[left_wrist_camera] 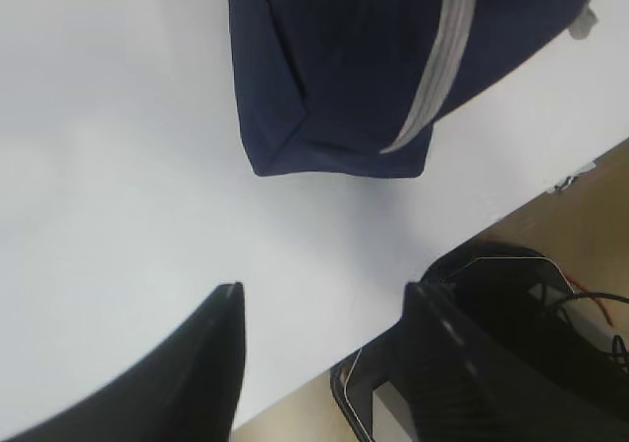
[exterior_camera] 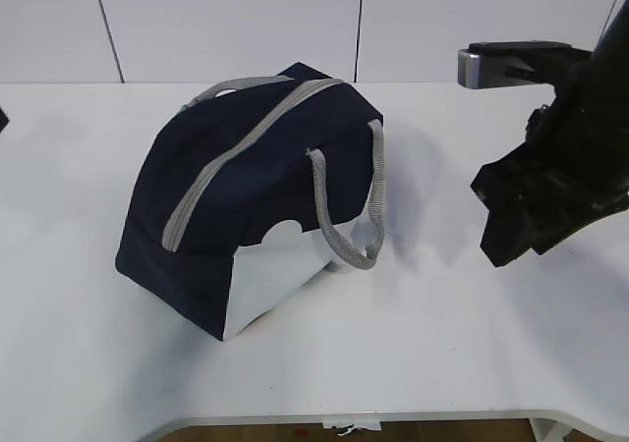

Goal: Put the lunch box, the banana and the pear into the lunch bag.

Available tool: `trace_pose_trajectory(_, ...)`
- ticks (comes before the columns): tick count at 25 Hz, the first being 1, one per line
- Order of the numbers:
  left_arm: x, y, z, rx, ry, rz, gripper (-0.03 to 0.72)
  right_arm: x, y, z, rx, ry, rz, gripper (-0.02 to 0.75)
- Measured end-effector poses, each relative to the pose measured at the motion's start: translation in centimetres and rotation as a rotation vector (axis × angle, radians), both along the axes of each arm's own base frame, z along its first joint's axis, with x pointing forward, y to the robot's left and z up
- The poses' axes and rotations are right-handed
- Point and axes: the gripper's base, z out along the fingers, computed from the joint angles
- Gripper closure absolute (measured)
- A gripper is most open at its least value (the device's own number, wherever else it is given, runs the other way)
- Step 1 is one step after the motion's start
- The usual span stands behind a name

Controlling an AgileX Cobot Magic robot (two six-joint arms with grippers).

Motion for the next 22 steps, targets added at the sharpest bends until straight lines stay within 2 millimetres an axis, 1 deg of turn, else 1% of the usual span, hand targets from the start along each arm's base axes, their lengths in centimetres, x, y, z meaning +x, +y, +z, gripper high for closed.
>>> trace_pose_trajectory(1,-0.5,0.2,0.1,-0.003,-0.007,0.000,0.305,-0.2,-0.1,0.4,0.002,-0.013,-0.011,0.377)
trace_pose_trajectory(2,-0.5,0.2,0.1,-0.003,-0.007,0.000,0.305,-0.5,-0.2,0.8,0.007,-0.024,-0.017,0.377)
trace_pose_trajectory(3,-2.1,0.9,0.1,-0.010,-0.023,0.000,0.306,-0.6,-0.3,1.1,0.011,-0.033,-0.019,0.377)
trace_pose_trajectory(4,-2.7,1.1,0.2,-0.014,-0.032,0.000,0.307,-0.9,-0.3,1.5,0.016,-0.046,-0.021,0.377)
trace_pose_trajectory(5,-2.7,1.1,0.2,-0.014,-0.032,0.000,0.307,-0.9,-0.3,1.5,0.016,-0.046,-0.021,0.377)
trace_pose_trajectory(6,-2.7,1.1,0.2,-0.014,-0.032,0.000,0.307,-1.7,-0.6,2.5,0.028,-0.080,-0.023,0.377)
trace_pose_trajectory(7,-4.6,2.0,0.6,-0.030,-0.067,0.001,0.307,-2.1,-0.8,2.8,0.032,-0.090,-0.023,0.377)
trace_pose_trajectory(8,-5.6,2.4,1.2,-0.044,-0.102,0.001,0.307,-2.4,-0.9,2.9,0.034,-0.096,-0.023,0.377)
trace_pose_trajectory(9,-5.6,2.4,1.2,-0.044,-0.102,0.001,0.307,-3.6,-1.3,3.7,0.043,-0.125,-0.022,0.377)
trace_pose_trajectory(10,-5.6,2.4,1.2,-0.044,-0.100,0.001,0.307,-3.6,-1.3,3.7,0.043,-0.125,-0.022,0.377)
trace_pose_trajectory(11,-5.6,2.4,0.0,-0.026,-0.060,0.001,0.307,-4.7,-1.7,4.4,0.052,-0.150,-0.022,0.377)
trace_pose_trajectory(12,-8.5,3.6,1.6,-0.070,-0.162,0.000,0.307,-4.7,-1.7,4.4,0.052,-0.150,-0.022,0.377)
trace_pose_trajectory(13,-9.5,4.1,2.0,-0.082,-0.190,0.000,0.307,-6.0,-2.1,5.0,0.063,-0.181,-0.022,0.377)
trace_pose_trajectory(15,-9.5,4.1,2.0,-0.082,-0.190,0.000,0.307,-7.2,-2.5,5.7,0.074,-0.212,-0.022,0.377)
trace_pose_trajectory(16,-11.5,4.9,2.7,-0.110,-0.256,0.000,0.312,-7.9,-2.8,6.0,0.079,-0.231,-0.022,0.377)
trace_pose_trajectory(17,-12.2,5.2,3.0,-0.118,-0.276,-0.001,0.317,-8.8,-3.1,6.4,0.086,-0.254,-0.023,0.377)
trace_pose_trajectory(18,-12.8,5.5,3.1,-0.122,-0.297,0.001,0.321,-8.8,-3.1,6.4,0.086,-0.254,-0.023,0.377)
trace_pose_trajectory(19,-13.6,5.9,3.3,-0.127,-0.328,0.004,0.330,-10.1,-3.6,7.0,0.098,-0.286,-0.022,0.377)
trace_pose_trajectory(20,-13.6,5.9,3.3,-0.127,-0.328,0.004,0.330,-10.2,-3.6,6.9,0.097,-0.284,-0.022,0.377)
trace_pose_trajectory(21,-15.0,6.6,3.1,-0.138,-0.364,0.006,0.351,-10.2,-3.6,6.9,0.097,-0.284,-0.022,0.377)
trace_pose_trajectory(22,-15.5,6.8,2.8,-0.140,-0.372,0.006,0.361,-11.9,-4.2,7.3,0.110,-0.320,-0.021,0.377)
